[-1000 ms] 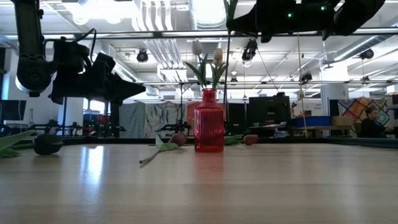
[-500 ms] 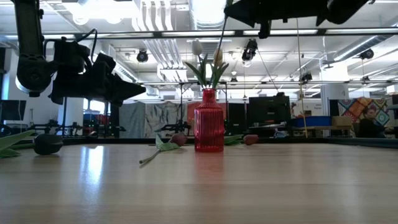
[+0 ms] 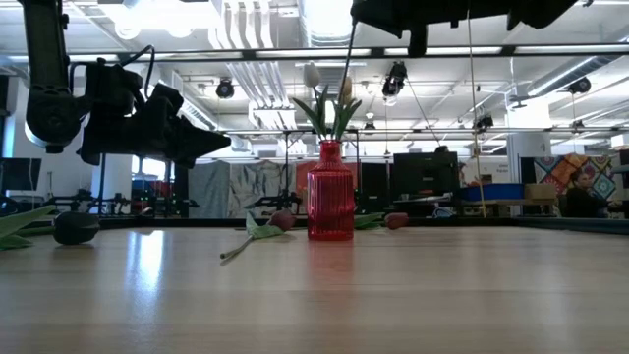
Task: Sort flowers into vase by color
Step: Put the right black flower into the red vase
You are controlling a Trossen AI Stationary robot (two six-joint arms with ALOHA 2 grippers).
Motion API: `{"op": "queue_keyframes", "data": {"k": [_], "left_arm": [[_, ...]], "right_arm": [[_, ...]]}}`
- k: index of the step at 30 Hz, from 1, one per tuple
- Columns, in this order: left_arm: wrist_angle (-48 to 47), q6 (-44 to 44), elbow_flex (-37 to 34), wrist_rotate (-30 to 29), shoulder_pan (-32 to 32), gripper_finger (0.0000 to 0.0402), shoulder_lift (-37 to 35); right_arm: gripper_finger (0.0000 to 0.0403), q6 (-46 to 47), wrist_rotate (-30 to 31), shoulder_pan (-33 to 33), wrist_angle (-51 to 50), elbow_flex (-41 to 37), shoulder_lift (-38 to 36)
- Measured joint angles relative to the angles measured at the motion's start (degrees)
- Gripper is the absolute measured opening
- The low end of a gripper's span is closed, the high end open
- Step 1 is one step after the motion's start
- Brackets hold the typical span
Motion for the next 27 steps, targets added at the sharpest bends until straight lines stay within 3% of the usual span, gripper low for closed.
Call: {"op": "queue_keyframes", "data": {"k": [15, 27], "left_arm": [[0.0, 0.0, 0.0, 0.0, 0.0, 0.0, 0.0], [0.1, -0.2, 0.0, -0.1, -0.5, 0.0, 0.0]], "right_arm": [[0.0017, 2.8, -0.1, 0.0, -5.5, -0.2, 0.2], [0.0018, 3.1, -0.1, 0.1, -5.0, 1.5, 7.7]]}}
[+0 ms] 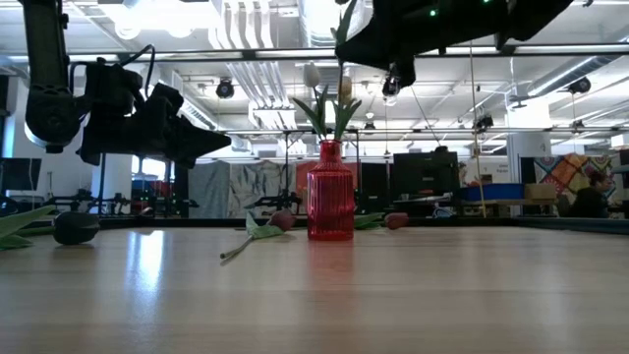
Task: Sort flowers into vase by color
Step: Put the right black flower into the red vase, then put the bottom red flower into the red vase
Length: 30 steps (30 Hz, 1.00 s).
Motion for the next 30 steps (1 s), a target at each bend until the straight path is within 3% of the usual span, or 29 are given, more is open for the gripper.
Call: {"op": "queue_keyframes", "data": {"k": [8, 19, 30], "left_arm": [[0.0, -0.1, 0.0, 0.0, -0.7, 0.0, 0.0], [-1.6, 0.7, 0.0, 0.0, -0.9, 0.0, 0.0], [-2.2, 0.8, 0.0, 0.0, -0.9, 0.0, 0.0]], "right_arm": [[0.0074, -1.1, 0.0, 0.0, -2.4, 4.2, 4.5], [0.0178, -0.4, 0.0, 0.0, -22.8, 14.2, 5.1], [0.0192, -2.4, 0.0, 1.1, -29.5, 18.0, 5.0]]}}
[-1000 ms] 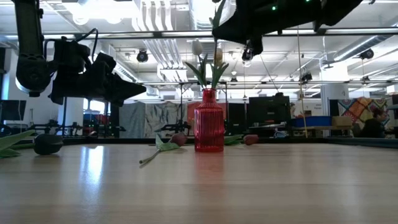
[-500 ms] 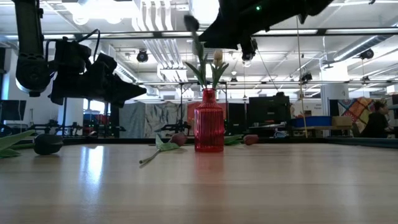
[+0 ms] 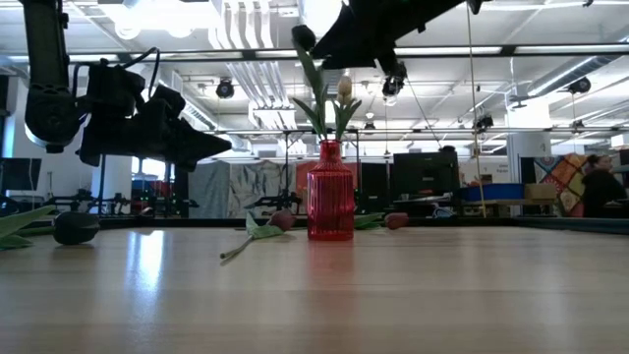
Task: Sort flowers into vase by color
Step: Put the bottom red flower into the red vase
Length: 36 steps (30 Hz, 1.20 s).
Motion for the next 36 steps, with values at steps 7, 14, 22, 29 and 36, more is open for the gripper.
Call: {"op": "queue_keyframes", "data": {"k": [7, 14, 22, 29, 36], "left_arm": [[0.0, 0.0, 0.0, 0.0, -0.1, 0.0, 0.0], [0.0, 0.8, 0.0, 0.0, -1.3, 0.0, 0.0], [0.0, 1.3, 0.0, -0.3, -2.6, 0.0, 0.0], [-0.8, 1.1, 0.0, -0.3, -5.1, 0.0, 0.0], [-3.1, 1.0, 0.0, -3.2, -10.3, 0.0, 0.0]], "right_arm": [[0.018, -2.9, 1.8, 2.9, -3.5, 0.3, -1.2], [0.0081, -4.8, 12.8, 8.0, -10.0, -0.6, -3.0], [0.0013, -3.1, 12.7, 8.8, -7.0, -8.6, -6.1], [0.0012, -0.9, 12.7, 8.9, 2.3, -18.6, -9.1], [0.0012, 4.4, 12.9, 9.4, 4.8, -24.7, -12.4]]}}
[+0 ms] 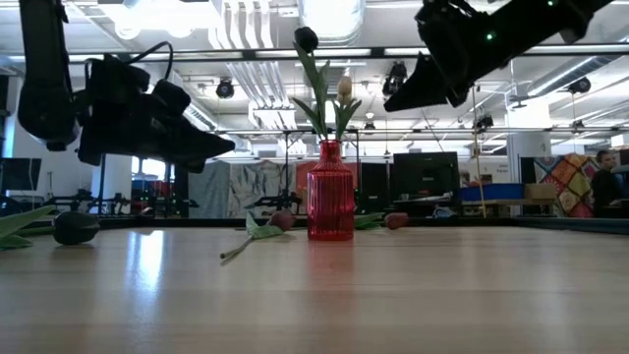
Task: Sort flowers into vase by color
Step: Put the bottom red flower into the red vase
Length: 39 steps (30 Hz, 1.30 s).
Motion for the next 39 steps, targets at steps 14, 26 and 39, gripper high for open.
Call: {"op": "queue_keyframes", "data": {"k": [14, 26, 39], "left_arm": [[-14.2, -4.0, 0.4, -20.3, -8.2, 0.0, -0.3], [-34.0, -15.8, 9.5, -28.6, -12.8, 0.0042, -0.3], [-52.8, -20.6, 21.6, -32.9, -15.1, 0.0179, 1.9]], "right_arm": [[0.0012, 0.4, 2.4, 4.1, -0.1, -1.9, -0.7], [0.0012, 0.5, 4.0, 4.1, -0.1, -2.1, -0.7], [0.0012, 0.9, 4.0, 4.1, -0.1, -3.2, -0.7]]}}
